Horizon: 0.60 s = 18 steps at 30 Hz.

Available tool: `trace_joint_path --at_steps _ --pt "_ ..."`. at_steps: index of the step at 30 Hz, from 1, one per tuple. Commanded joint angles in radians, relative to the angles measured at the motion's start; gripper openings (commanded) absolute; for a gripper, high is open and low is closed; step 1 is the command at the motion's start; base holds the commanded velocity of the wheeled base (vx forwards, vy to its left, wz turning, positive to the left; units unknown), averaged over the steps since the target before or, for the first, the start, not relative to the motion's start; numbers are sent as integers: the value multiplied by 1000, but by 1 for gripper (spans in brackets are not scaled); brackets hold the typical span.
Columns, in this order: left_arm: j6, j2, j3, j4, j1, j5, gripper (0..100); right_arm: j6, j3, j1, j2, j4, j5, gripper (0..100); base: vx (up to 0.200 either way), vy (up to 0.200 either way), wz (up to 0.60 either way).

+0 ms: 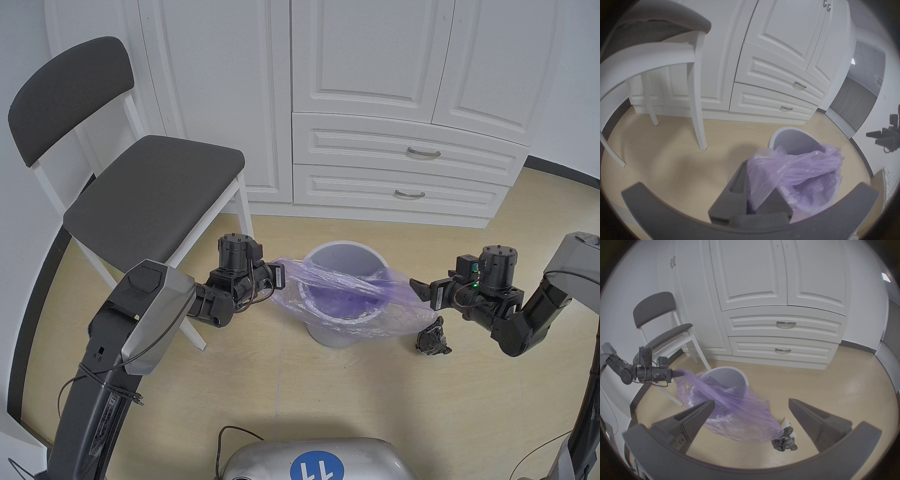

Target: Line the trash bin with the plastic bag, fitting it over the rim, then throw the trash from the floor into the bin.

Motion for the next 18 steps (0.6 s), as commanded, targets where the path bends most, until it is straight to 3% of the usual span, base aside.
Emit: trace_joint_path --at_steps 1,2,7,18 --pt "-4 0 -4 -11 -4 1 0 -5 4 44 59 -11 -12 100 0 0 0" --pt "-31 3 -12 -47 -13 4 0 -51 7 96 140 -106 -64 100 0 0 0" --pt "-37 3 -15 -68 -16 6 0 -98 -25 133 266 -281 -104 100 0 0 0" --pt "-34 11 -9 -53 -14 6 0 -94 -206 188 433 -435 -168 100 0 0 0"
